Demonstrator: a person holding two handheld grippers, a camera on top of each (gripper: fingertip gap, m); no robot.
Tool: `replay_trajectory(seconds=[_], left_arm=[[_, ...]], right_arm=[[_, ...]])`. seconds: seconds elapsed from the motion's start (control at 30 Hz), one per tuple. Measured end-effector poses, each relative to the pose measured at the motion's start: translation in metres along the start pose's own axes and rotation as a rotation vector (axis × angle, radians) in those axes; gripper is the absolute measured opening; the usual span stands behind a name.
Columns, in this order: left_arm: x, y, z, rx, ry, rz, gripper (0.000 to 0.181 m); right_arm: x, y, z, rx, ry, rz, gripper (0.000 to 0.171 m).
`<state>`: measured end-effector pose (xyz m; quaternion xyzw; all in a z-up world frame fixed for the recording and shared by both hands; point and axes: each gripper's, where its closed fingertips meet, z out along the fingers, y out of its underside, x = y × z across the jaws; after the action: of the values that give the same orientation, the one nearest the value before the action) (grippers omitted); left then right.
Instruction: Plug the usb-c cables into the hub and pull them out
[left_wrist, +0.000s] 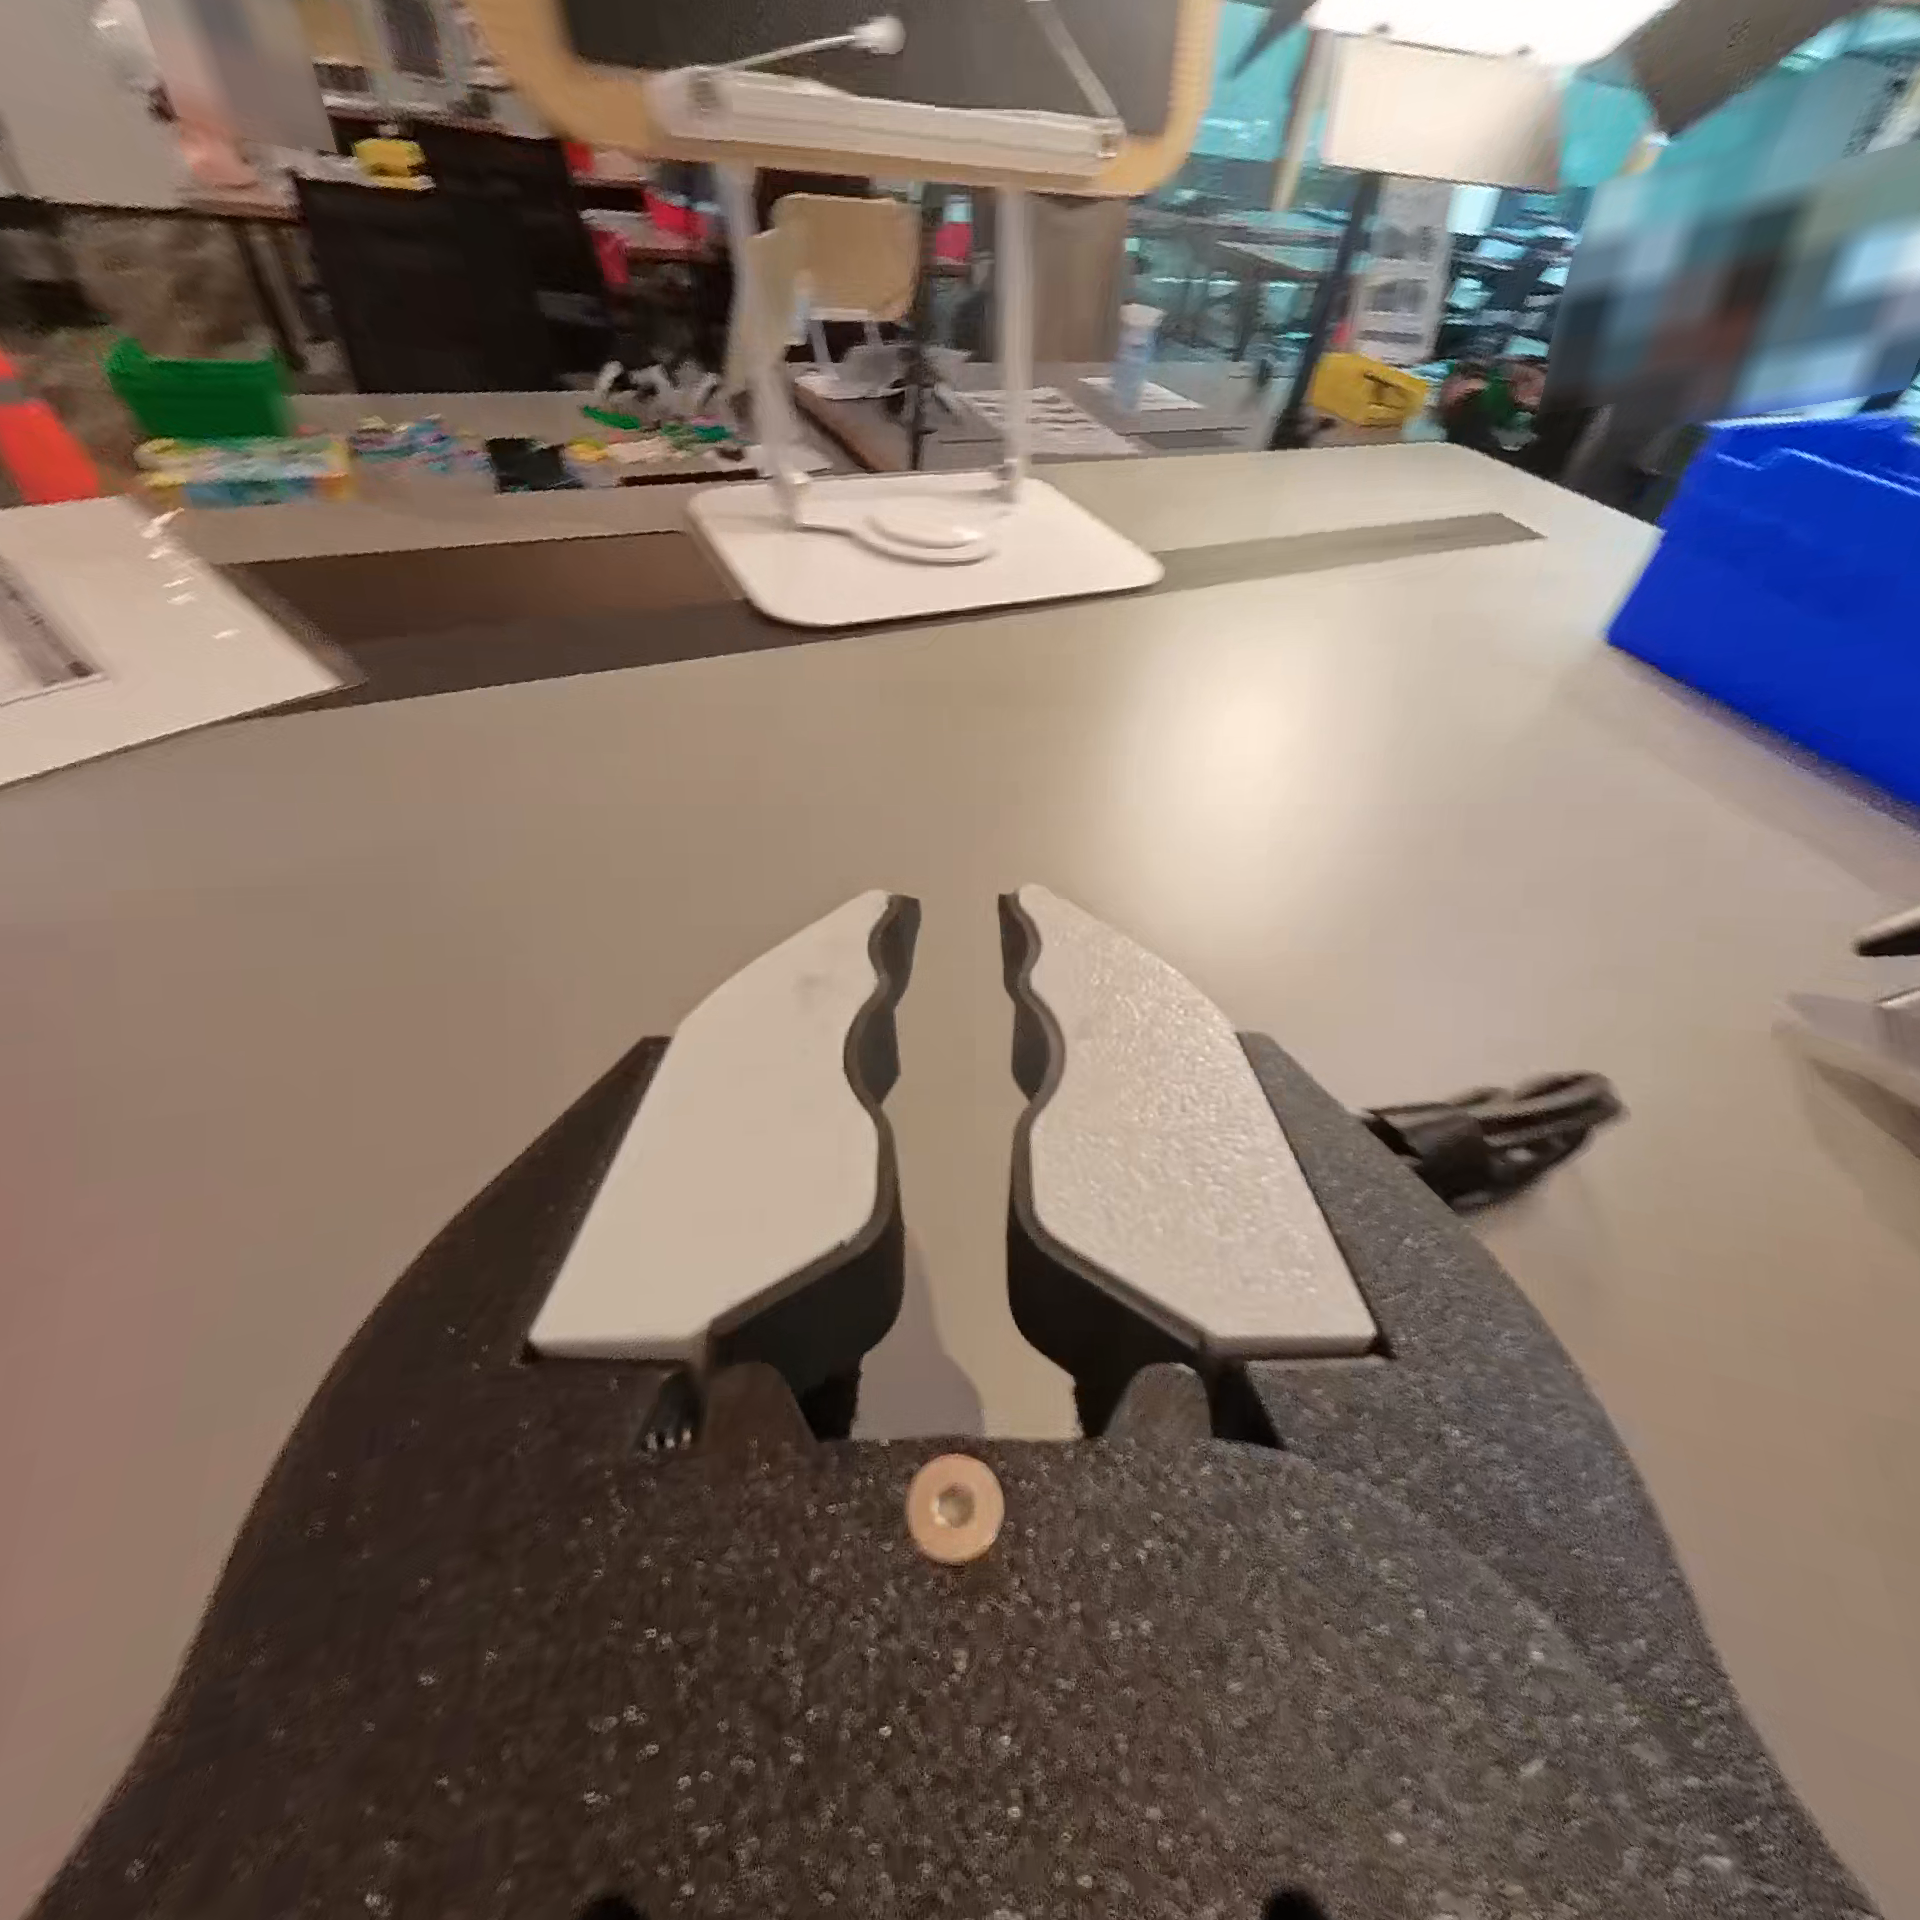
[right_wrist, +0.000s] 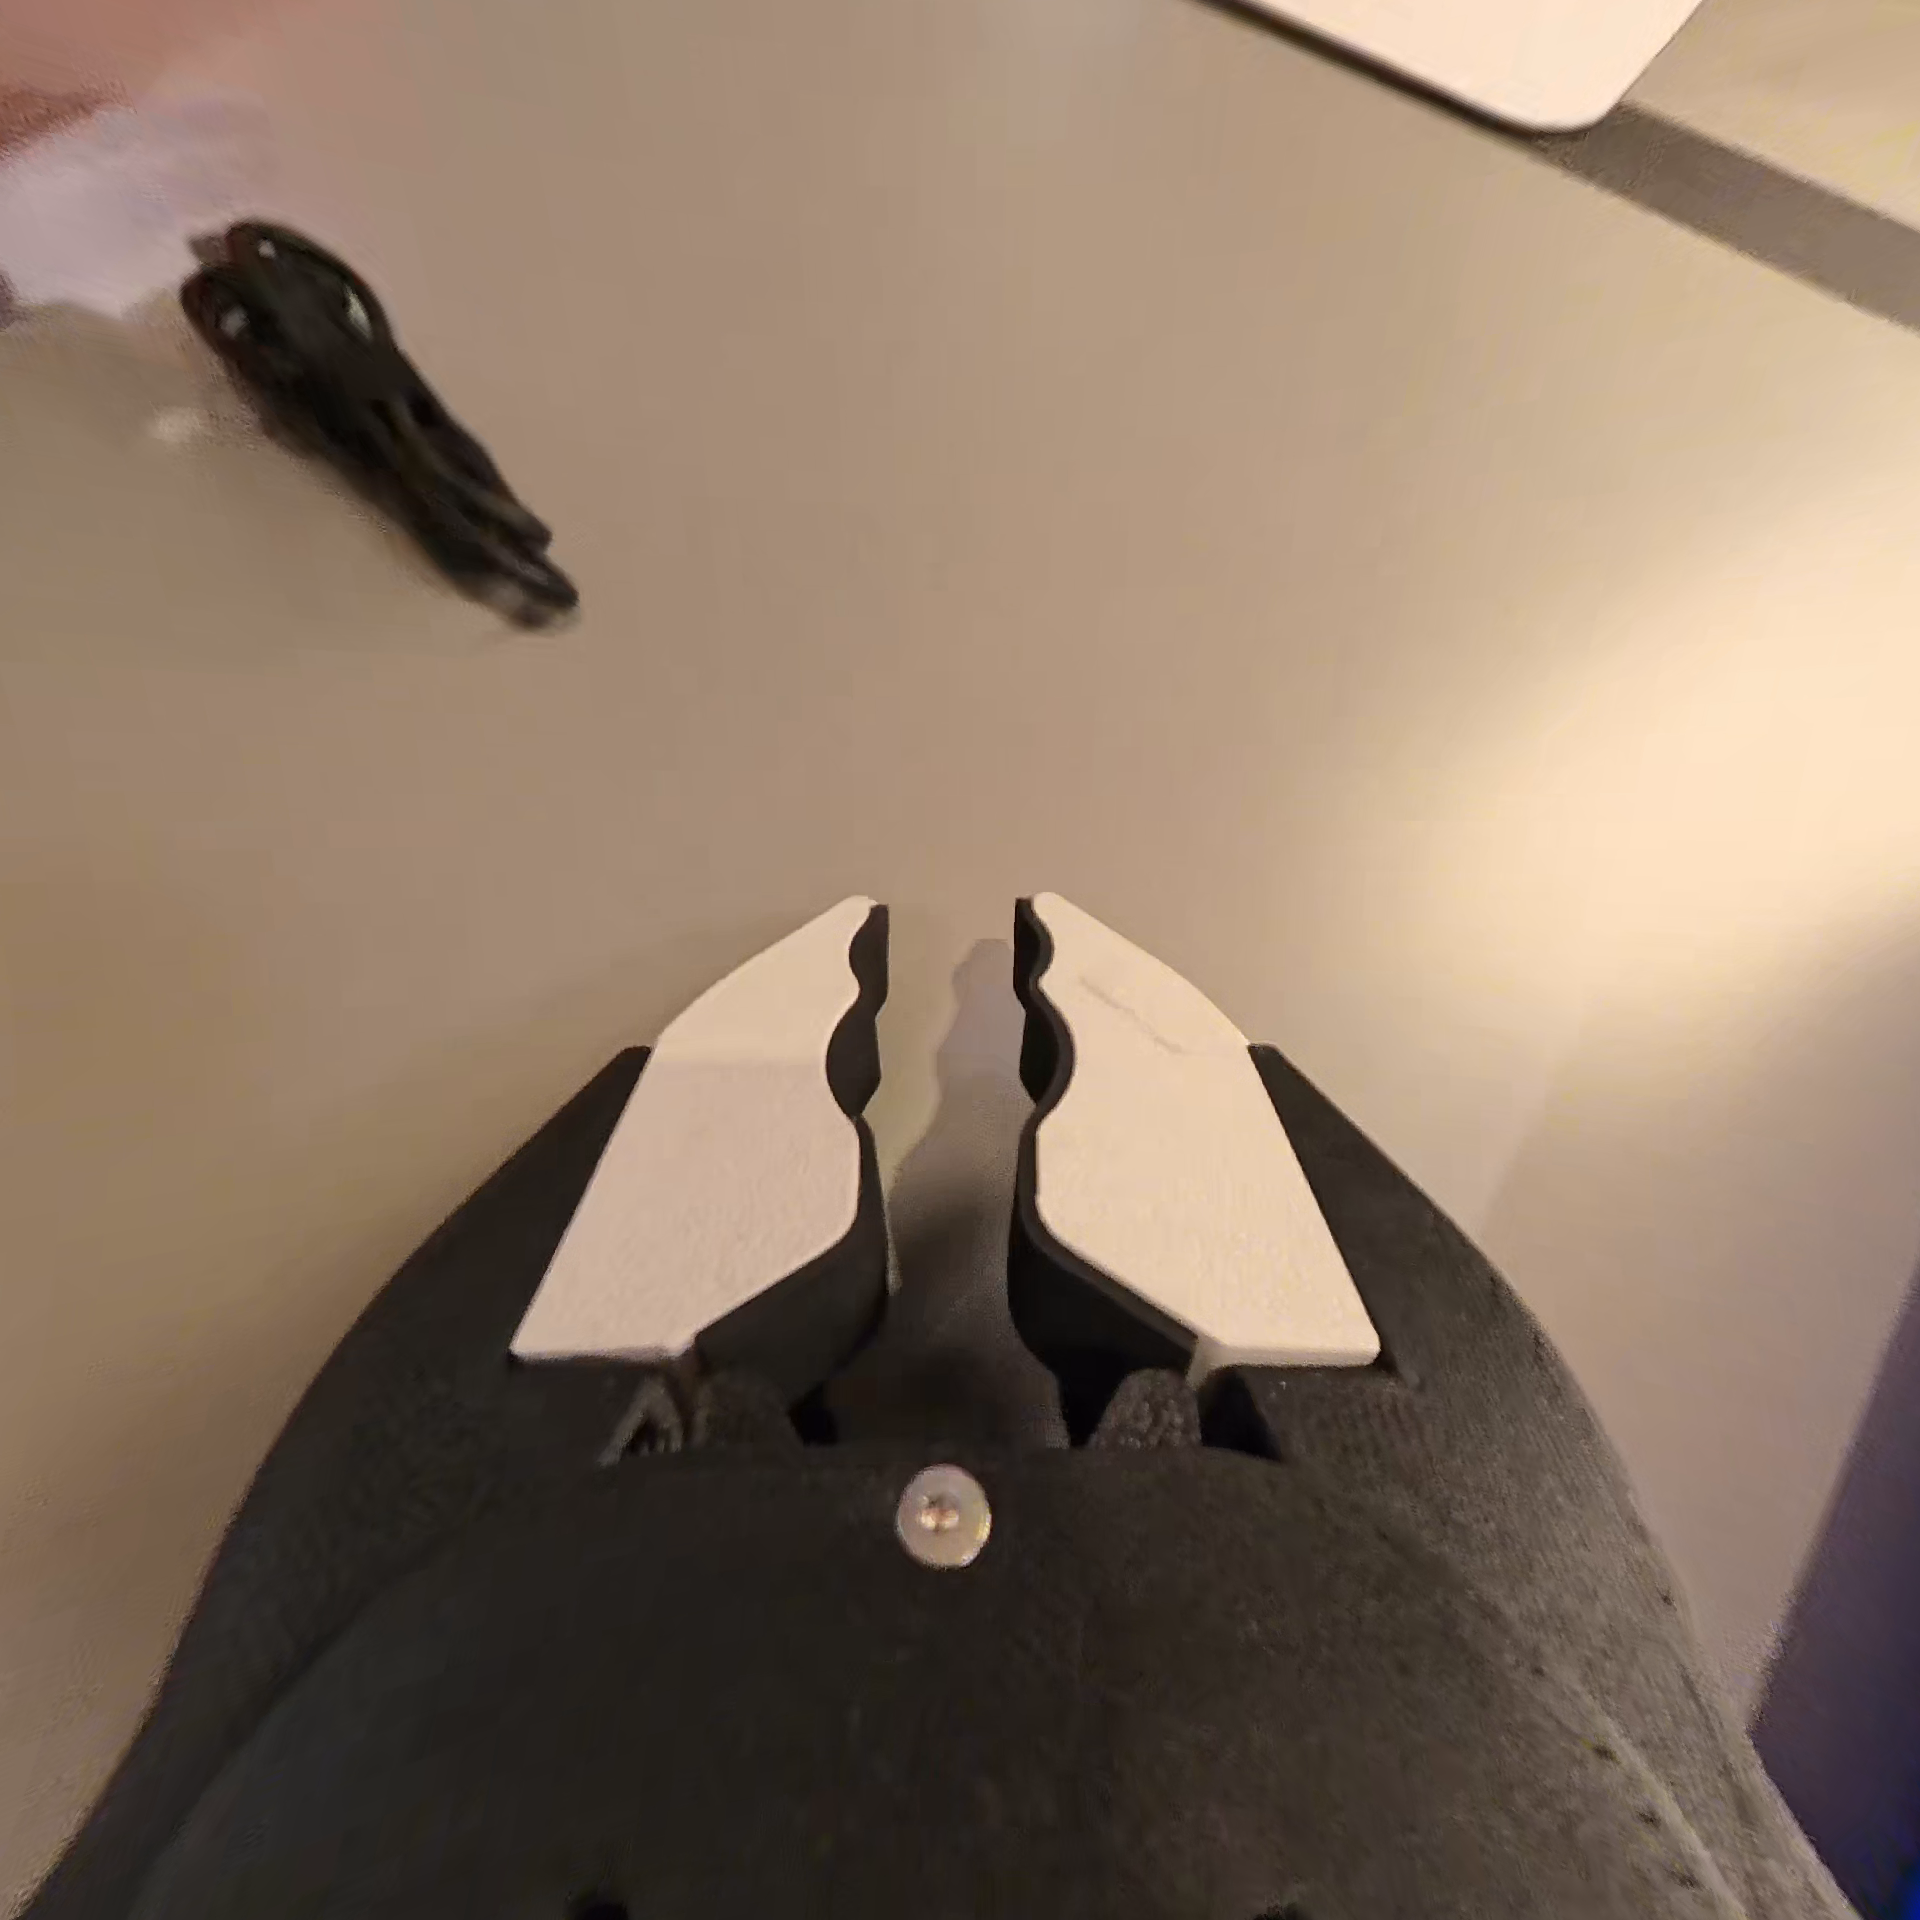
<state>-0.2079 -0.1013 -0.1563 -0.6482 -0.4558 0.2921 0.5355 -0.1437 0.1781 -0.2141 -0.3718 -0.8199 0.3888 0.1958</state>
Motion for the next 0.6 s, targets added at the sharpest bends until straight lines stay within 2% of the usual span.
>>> replay_trajectory(seconds=[0.03,0.23,0.37,0.47,0.6], left_arm=[[-0.010,0.002,0.000,-0.012,-0.034,-0.025,0.017],[-0.028,0.014,0.007,-0.103,-0.091,-0.115,0.019],[-0.031,0.022,0.012,-0.166,-0.163,-0.055,0.019],[-0.035,0.027,0.019,-0.223,-0.221,0.061,0.019],[-0.060,0.032,0.038,-0.312,-0.376,0.407,0.013]], right_arm=[[0.004,-0.011,0.007,0.016,0.003,-0.004,0.024],[0.036,-0.085,0.066,0.160,0.085,0.018,0.024],[0.038,-0.106,0.107,0.135,0.059,0.068,0.025],[0.033,-0.113,0.119,0.124,0.051,0.061,0.025],[0.024,-0.109,0.125,0.077,0.020,0.007,0.025]])
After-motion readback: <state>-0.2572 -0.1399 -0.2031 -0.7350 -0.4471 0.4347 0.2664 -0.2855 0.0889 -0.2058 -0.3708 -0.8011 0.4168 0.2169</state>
